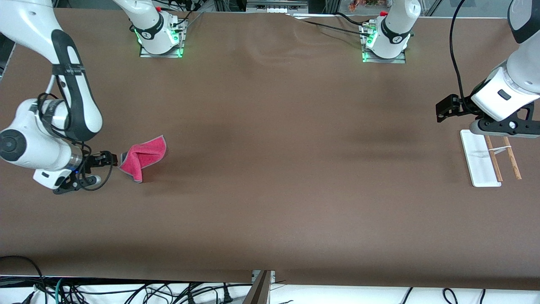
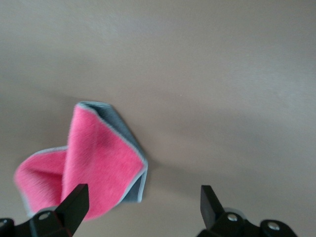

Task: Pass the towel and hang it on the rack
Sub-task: 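Lower the right gripper onto the pink towel and grasp it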

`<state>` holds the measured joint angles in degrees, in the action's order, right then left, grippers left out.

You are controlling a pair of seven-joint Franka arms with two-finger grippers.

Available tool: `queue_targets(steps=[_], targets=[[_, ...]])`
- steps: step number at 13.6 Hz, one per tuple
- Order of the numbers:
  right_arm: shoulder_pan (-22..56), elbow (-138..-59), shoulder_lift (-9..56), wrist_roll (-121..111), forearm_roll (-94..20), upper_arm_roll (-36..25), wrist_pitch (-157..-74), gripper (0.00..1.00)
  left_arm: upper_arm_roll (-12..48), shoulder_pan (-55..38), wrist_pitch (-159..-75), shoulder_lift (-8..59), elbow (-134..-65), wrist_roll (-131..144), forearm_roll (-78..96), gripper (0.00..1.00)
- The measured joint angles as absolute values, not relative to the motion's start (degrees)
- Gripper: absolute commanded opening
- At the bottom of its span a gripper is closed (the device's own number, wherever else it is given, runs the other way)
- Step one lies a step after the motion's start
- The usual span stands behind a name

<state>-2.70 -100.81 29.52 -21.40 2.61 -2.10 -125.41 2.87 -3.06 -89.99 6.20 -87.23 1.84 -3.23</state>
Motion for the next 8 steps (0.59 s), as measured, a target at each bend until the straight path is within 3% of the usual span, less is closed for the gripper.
queue_targets(steps=[6, 8], targets=[[-4.17, -104.45, 33.4, -28.16, -1.25, -2.45, -132.51, 0.99, 2.87, -3.06, -89.98, 6.2, -87.23, 1.84, -3.23, 1.0], [-4.42, -104.45, 34.05, -28.65, -2.49, -2.44, -132.81, 0.94, 2.87, -3.06, -89.98, 6.2, -87.23, 1.84, -3.23, 1.0]])
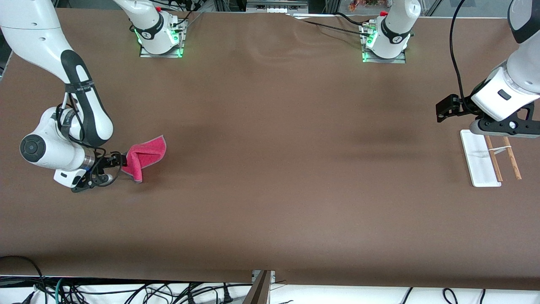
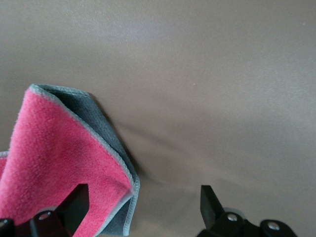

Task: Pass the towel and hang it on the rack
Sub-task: 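Lower the right gripper onto the pink towel and grasp it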

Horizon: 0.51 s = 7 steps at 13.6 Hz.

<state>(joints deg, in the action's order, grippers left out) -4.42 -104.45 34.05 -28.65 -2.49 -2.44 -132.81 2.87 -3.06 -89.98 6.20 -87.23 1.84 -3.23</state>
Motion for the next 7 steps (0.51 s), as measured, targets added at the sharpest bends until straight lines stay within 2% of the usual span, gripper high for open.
queue_targets(steps=[1, 3, 5, 7], targets=[[-4.4, -104.45, 34.22, -28.7, -3.66, -2.43, -133.08, 0.85, 2.87, -3.06, -89.98, 6.2, -87.23, 1.84, -3.23, 1.0], [-4.39, -104.46, 34.7, -28.87, -5.18, -2.41, -133.6, 0.59, 2.87, -3.06, -89.98, 6.2, -87.23, 1.84, -3.23, 1.0], [-4.39, -104.47, 35.19, -28.87, -5.45, -2.41, -133.74, 0.48, 2.87, -3.06, -89.98, 6.2, -87.23, 1.84, -3.23, 1.0], [-4.39, -104.47, 35.47, -28.87, -5.53, -2.41, -133.78, 0.28, 2.87, -3.06, -89.98, 6.2, -87.23, 1.84, -3.23, 1.0]])
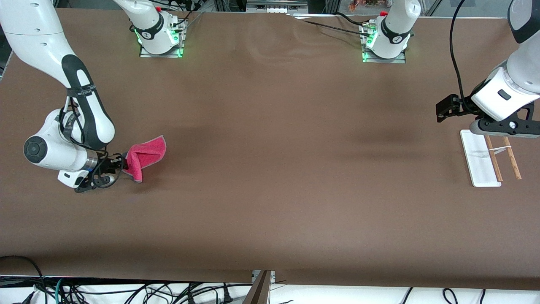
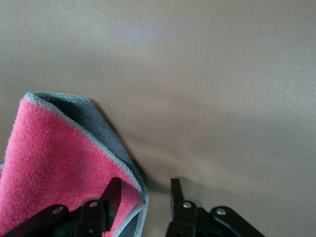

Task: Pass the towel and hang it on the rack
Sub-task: 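Lower the right gripper onto the pink towel and grasp it, then lift the towel with the right gripper and carry it toward the table middle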

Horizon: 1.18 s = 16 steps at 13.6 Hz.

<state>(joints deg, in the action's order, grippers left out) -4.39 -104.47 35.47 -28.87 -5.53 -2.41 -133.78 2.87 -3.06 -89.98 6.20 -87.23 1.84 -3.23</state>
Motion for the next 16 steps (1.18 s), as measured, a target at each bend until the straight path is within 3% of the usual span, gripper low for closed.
queue_targets(steps=[1, 4, 6, 11, 16], targets=[[-4.39, -104.47, 35.57, -28.87, -5.53, -2.41, -133.78, 0.21, 2.87, -3.06, -89.98, 6.2, -87.23, 1.84, -3.23, 1.0], [-4.39, -104.46, 35.62, -28.87, -5.58, -2.4, -133.77, 0.18, 2.87, -3.06, -89.98, 6.2, -87.23, 1.84, -3.23, 1.0], [-4.39, -104.36, 35.6, -28.87, -5.59, -2.37, -133.77, 0.0, 2.87, -3.06, -89.98, 6.2, -87.23, 1.84, -3.23, 1.0], [-4.35, -103.41, 35.11, -28.87, -6.11, -2.04, -132.96, 0.0, 2.87, -3.06, -89.98, 6.2, -87.23, 1.84, -3.23, 1.0], [-4.1, -89.95, 32.49, -28.87, -9.72, 0.86, -113.75, 0.0, 2.87, -3.06, -89.98, 6.2, -87.23, 1.84, -3.23, 1.0]])
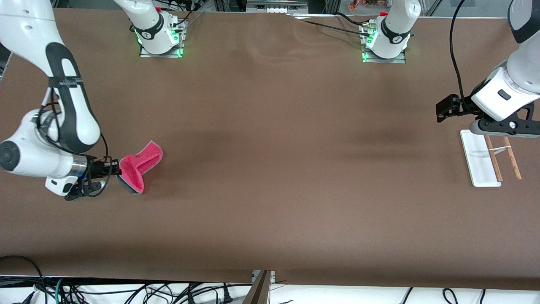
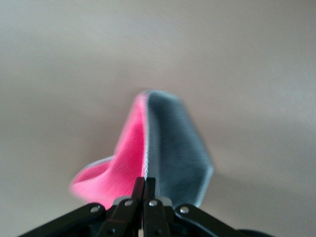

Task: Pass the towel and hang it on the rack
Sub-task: 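Lift the towel with the right gripper and carry it toward the table middle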

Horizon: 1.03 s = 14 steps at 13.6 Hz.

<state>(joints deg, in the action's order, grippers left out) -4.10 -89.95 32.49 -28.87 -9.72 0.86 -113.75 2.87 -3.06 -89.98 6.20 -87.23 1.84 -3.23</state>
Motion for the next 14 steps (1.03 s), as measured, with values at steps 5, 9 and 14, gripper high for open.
queue_targets(steps=[5, 9, 14], targets=[[-2.32, -77.14, 30.04, -17.76, -10.4, 9.26, -101.05, 0.0, 2.78, -3.03, -89.98, 6.2, -87.23, 1.84, -3.23, 1.0], [5.07, -70.97, 29.77, 0.03, -10.4, 14.33, -99.74, 0.0, 2.76, -3.12, -88.51, 6.34, -87.24, 1.84, -3.23, 1.0], [16.49, -67.92, 29.77, 9.8, -10.4, 14.78, -105.31, 0.0, 3.2, -3.63, -87.41, 7.33, -87.24, 1.84, -1.84, 1.0]])
